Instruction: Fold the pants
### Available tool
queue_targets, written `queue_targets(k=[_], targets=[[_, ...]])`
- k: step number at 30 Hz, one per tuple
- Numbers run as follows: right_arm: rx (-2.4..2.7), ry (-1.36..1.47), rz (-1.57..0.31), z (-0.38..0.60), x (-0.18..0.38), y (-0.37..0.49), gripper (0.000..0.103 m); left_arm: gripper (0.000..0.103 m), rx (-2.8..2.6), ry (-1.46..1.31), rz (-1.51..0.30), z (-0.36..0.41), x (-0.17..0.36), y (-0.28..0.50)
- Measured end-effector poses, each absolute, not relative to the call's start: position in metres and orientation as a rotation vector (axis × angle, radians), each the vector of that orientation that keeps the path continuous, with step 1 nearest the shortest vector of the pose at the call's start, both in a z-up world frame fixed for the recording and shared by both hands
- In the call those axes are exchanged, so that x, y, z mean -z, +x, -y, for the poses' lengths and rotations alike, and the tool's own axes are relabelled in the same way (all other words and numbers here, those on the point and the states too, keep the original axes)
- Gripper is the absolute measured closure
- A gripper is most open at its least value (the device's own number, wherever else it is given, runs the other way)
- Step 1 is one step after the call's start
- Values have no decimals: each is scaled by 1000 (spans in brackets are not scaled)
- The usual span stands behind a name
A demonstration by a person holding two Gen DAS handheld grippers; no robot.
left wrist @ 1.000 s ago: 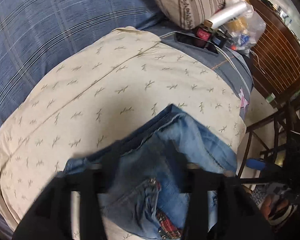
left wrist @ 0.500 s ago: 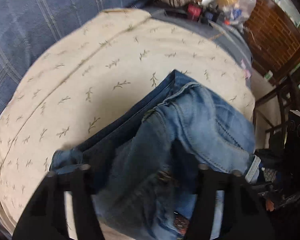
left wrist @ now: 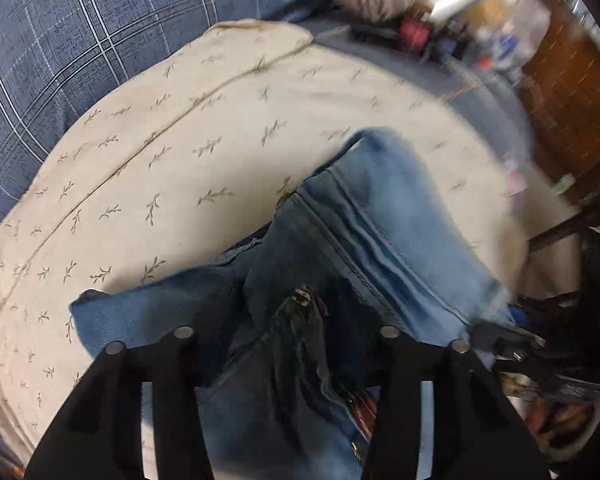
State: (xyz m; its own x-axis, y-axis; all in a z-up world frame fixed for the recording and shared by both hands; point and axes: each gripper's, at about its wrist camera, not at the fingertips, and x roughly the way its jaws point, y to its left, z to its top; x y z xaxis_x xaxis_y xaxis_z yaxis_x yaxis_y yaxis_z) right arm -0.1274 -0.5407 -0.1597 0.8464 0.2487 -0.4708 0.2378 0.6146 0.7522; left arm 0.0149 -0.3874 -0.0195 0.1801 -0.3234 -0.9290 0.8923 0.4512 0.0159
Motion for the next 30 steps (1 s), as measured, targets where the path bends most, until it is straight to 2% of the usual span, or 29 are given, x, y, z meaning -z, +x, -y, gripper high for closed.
queue_targets(k=[2,5,7,8,10,14,15,16,17,18,21,23,26,28,30], targets=[[-33,956,-546,544,158,-137,58,54,960,657,-1026,383,15,12],[-51,952,-487,548,141,-153,48,54,976,601,-1080,365,-6,20],[-49,977,-447,554,134,-157,35,50,963,536,-1076,341,-23,27],[-45,993,-438,558,134,-161,34,41,941,508,-1073,330,-27,28],[-37,1002,-454,557,135,-155,33,30,875,404,-1098,294,-30,32],[-48,981,-503,547,144,-133,33,30,862,204,-1243,241,2,26],[-36,943,-523,542,144,-127,35,30,868,136,-1311,233,17,25],[-17,901,-544,536,142,-119,51,30,893,57,-1407,229,36,23],[-5,848,-570,531,138,-114,60,36,901,30,-1449,229,43,21],[-11,803,-583,526,128,-112,64,44,913,1,-1489,229,49,15],[-45,730,-501,521,91,-129,76,47,898,24,-1421,234,35,-3],[-28,688,-485,522,82,-139,88,47,890,51,-1384,236,30,-15],[64,616,-654,524,116,-126,87,45,857,93,-1358,234,42,-24],[76,628,-689,524,135,-126,84,44,858,80,-1391,234,53,-23],[62,662,-663,530,124,-131,74,45,871,56,-1403,227,50,-22]])
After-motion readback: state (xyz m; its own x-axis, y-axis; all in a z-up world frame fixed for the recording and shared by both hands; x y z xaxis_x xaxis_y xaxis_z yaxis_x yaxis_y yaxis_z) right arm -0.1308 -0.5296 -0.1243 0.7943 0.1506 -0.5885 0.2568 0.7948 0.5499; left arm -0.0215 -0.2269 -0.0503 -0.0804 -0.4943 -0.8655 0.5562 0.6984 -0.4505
